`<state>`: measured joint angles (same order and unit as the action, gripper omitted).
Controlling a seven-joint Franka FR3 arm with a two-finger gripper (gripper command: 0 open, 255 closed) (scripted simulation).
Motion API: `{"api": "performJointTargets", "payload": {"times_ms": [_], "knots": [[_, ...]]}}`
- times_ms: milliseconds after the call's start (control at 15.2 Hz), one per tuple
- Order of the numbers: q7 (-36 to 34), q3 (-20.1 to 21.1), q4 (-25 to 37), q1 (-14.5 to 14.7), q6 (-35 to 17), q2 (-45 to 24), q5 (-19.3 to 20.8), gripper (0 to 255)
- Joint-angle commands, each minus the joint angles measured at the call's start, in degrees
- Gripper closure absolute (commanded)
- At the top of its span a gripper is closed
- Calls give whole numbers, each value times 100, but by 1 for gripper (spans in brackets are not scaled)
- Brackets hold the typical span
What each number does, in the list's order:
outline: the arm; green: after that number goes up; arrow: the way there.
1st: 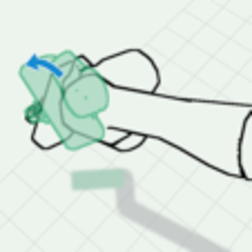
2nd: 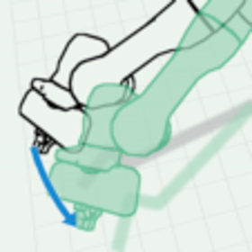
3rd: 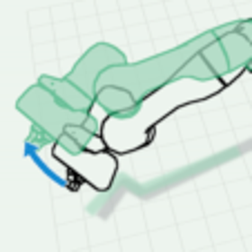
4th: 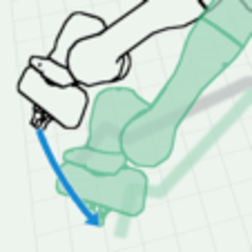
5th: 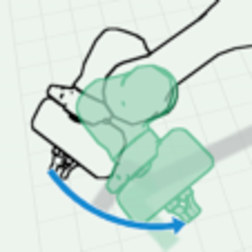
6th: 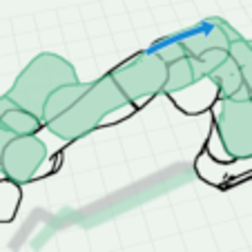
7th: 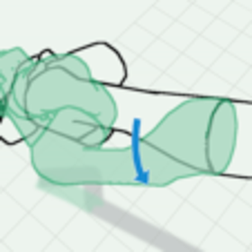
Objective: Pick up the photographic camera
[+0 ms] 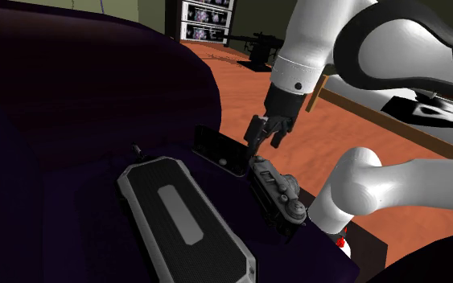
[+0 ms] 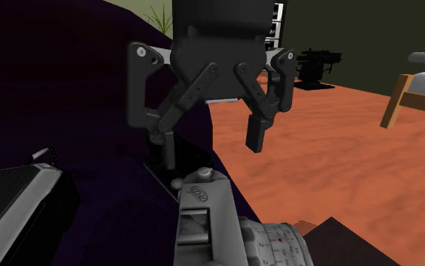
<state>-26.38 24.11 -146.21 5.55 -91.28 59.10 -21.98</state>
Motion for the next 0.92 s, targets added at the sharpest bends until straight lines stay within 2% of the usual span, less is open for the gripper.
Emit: {"api": "performJointTargets", "payload": {"times_ms": [0,594,660,858], "knots": [[-272,229,63,22,-51,-44,-189,0],[-226,448,-532,122,-547,53,-407,0],[-227,451,-537,124,-551,55,-409,255],[-226,451,-535,122,-552,52,-409,255]]}}
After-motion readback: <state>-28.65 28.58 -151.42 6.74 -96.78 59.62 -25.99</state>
